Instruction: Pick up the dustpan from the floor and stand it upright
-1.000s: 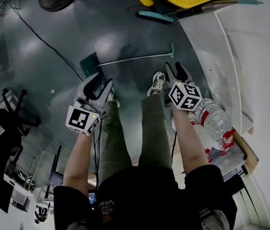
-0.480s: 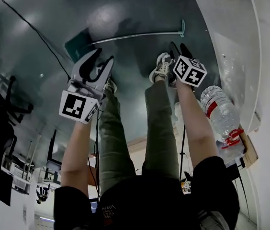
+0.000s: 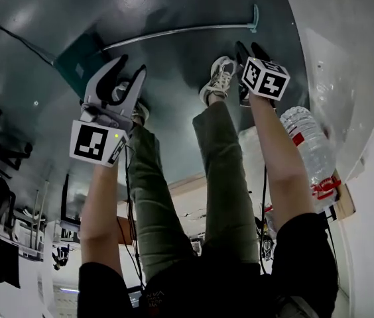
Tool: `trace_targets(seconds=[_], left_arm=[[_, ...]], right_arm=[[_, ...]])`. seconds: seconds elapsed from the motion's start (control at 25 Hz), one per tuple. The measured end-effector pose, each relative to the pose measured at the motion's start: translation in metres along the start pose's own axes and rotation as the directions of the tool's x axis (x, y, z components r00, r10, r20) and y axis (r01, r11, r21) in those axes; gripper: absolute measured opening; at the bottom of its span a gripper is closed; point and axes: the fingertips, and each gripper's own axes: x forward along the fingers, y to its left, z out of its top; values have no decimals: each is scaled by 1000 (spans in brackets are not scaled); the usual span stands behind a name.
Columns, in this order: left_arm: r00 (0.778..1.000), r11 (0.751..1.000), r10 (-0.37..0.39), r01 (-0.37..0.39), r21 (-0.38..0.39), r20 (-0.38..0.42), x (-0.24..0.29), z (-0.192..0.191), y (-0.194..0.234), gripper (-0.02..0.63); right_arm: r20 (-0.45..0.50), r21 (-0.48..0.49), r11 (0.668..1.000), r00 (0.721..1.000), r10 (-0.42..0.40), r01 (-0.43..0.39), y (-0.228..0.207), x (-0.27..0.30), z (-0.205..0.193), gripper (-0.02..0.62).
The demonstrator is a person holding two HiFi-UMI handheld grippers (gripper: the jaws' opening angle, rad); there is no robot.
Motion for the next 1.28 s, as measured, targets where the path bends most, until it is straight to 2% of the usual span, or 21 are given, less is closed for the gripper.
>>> trace_targets(seconds=[0.28, 0.52, 0.64, 0.76, 0.96, 1.2, 1.24, 1.28], left_arm=[[1000, 999, 18, -17, -39, 18, 38, -32, 2, 169], [999, 999, 27, -24, -47, 44, 76, -63, 17, 169], [999, 994, 31, -29, -103, 21, 86, -76, 19, 169], [999, 989, 41, -39, -144, 11, 92, -85, 25, 169], [999, 988, 34, -34, -152, -2, 102, -97, 27, 169], [999, 989, 16, -21, -143, -37, 107, -108, 27, 169], [999, 989, 17, -22, -144, -38, 108, -109, 28, 169], [999, 989, 19, -25, -145, -38, 108, -110, 29, 169]], right_arm=[[-58, -41, 999, 998, -30, 27, -43, 49, -14, 198], [-97, -144, 987, 992, -85, 70, -82, 112, -19, 198], [-101, -174, 980, 988, -116, 98, -100, 134, -18, 198], [-77, -167, 976, 985, -152, 138, -116, 149, -9, 197], [-44, -117, 976, 981, -190, 183, -140, 168, 3, 196], [-63, -98, 982, 984, -168, 162, -146, 187, 0, 193], [-67, -99, 982, 984, -166, 159, -145, 189, -1, 168], [-71, -102, 982, 984, -165, 157, -145, 190, -3, 113]])
